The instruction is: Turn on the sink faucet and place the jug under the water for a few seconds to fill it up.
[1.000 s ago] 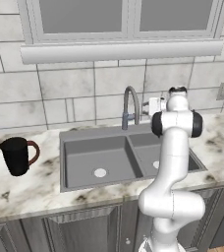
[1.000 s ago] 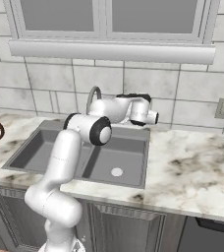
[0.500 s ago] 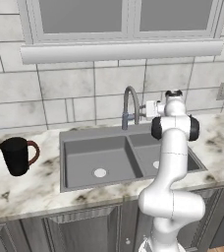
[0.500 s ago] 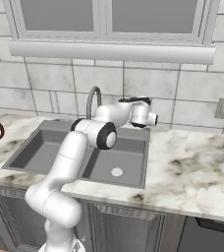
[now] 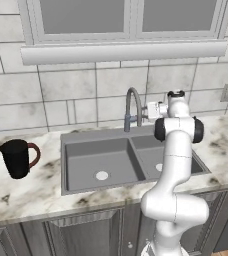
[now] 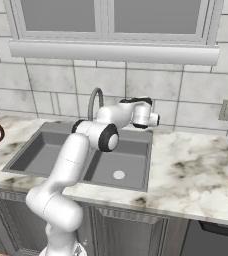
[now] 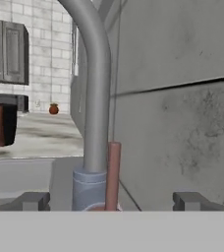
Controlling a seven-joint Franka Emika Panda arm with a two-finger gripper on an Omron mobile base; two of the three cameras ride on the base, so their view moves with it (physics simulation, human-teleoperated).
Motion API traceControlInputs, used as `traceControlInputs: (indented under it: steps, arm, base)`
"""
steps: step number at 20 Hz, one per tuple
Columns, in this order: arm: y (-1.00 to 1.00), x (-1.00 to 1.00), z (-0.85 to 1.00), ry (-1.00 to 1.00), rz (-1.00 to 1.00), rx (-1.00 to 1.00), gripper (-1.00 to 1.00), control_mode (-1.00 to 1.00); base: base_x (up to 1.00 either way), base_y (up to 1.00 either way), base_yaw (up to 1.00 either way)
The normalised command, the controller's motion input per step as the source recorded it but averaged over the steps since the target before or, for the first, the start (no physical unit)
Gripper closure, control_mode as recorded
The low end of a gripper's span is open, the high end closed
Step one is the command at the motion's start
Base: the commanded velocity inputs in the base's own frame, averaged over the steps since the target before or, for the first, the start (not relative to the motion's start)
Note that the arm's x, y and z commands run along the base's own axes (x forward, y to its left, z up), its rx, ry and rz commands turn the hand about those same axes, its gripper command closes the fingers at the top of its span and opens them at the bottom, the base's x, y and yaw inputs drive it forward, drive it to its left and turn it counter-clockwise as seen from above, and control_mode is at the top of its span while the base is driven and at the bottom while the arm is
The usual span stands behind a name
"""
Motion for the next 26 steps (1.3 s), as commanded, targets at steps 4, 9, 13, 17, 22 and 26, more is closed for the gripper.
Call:
traceControlInputs:
  steps: [4, 9, 13, 17, 22, 26]
  arm:
    - [0.0, -0.15, 0.0, -0.04, 0.11, 0.0, -1.0, -1.0]
    - [0.08, 0.07, 0.0, 0.0, 0.09, 0.0, -1.0, -1.0]
    - [0.19, 0.19, 0.0, 0.0, 0.07, 0.0, -1.0, -1.0]
    - [0.11, 0.28, 0.0, 0.02, 0.01, 0.0, -1.0, -1.0]
    - [0.18, 0.05, 0.0, 0.03, -0.01, 0.0, -1.0, -1.0]
    - [0.31, -0.23, 0.07, 0.0, -0.03, 0.0, -1.0, -1.0]
  base:
    - [0.0, 0.0, 0.0]
    - [0.0, 0.0, 0.0]
    - [0.0, 0.0, 0.0]
    - [0.0, 0.0, 0.0]
    - [0.0, 0.0, 0.0]
    - [0.0, 0.0, 0.0]
